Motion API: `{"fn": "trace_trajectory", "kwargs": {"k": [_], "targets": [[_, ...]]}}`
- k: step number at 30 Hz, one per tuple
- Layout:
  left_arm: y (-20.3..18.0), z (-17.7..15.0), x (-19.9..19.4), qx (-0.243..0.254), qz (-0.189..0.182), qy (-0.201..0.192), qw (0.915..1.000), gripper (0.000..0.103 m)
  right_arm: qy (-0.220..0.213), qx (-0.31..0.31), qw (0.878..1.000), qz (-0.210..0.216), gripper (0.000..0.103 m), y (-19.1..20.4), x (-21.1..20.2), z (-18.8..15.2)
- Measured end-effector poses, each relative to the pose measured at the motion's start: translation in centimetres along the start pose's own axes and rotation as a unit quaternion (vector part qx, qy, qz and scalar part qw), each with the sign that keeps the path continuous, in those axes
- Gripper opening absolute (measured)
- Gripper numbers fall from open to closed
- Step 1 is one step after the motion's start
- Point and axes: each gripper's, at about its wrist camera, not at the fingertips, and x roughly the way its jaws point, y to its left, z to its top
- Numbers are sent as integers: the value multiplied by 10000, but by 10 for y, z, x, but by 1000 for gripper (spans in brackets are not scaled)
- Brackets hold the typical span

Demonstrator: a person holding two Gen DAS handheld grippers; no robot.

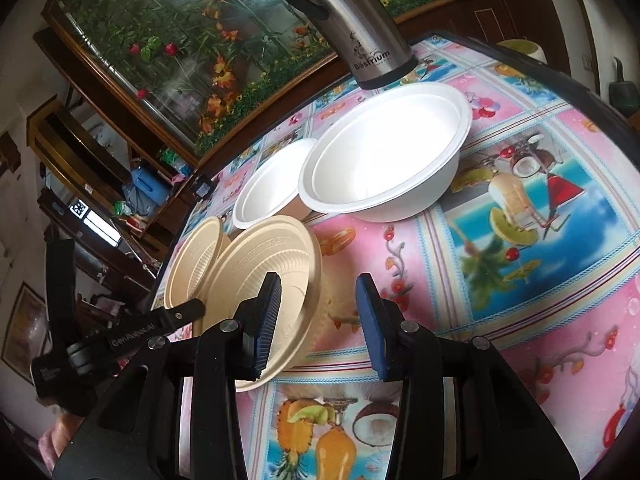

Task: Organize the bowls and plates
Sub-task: 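Move both grippers toward the beige bowls on the table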

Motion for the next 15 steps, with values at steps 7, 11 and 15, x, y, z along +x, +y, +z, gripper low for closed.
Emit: {"fn": "trace_trajectory", "kwargs": {"k": [7, 11, 15], "targets": [[-3, -1, 6, 86, 55, 79, 9999, 68, 25, -182, 9998, -67, 39, 11, 6, -2], [2, -5, -8, 108, 49, -31, 9999, 68, 24, -167, 9998, -62, 39, 11, 5, -2], [9, -6, -17, 78, 174, -152, 9997, 73, 5, -198, 9998, -74, 39, 12, 4, -2]]}}
